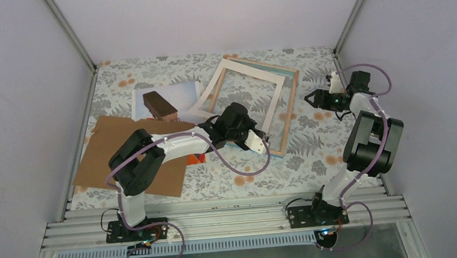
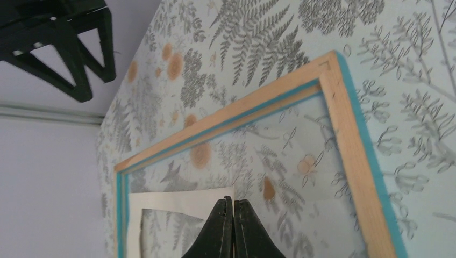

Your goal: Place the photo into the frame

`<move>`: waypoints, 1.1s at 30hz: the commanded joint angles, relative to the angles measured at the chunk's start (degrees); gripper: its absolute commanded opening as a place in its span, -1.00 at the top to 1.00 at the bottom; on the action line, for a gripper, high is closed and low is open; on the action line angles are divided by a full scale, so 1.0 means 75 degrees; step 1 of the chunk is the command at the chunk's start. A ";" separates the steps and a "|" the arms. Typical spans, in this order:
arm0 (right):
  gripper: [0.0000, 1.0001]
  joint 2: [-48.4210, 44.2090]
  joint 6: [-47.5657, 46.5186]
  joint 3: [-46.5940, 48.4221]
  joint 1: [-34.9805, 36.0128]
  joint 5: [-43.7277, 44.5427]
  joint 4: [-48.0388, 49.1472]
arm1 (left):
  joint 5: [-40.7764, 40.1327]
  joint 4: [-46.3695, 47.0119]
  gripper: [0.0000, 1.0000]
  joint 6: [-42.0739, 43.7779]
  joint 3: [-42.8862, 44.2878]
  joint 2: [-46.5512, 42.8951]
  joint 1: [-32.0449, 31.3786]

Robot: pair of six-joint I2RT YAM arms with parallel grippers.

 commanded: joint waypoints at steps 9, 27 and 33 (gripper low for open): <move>-0.22 -0.0100 0.0068 -0.0367 -0.0065 -0.0387 0.0415 | 0.0459 -0.1006 0.95 0.0462 0.1209 -0.0230 0.0138; -0.23 -0.0363 0.0021 -0.0792 -0.0065 -0.0360 0.0562 | 0.0423 -0.0343 0.95 -0.1541 0.1564 0.0673 -0.0075; -0.23 -0.0308 0.0037 -0.0716 -0.0065 -0.0349 0.0544 | 0.0774 -0.0236 0.95 -0.1684 0.1756 0.0789 -0.0098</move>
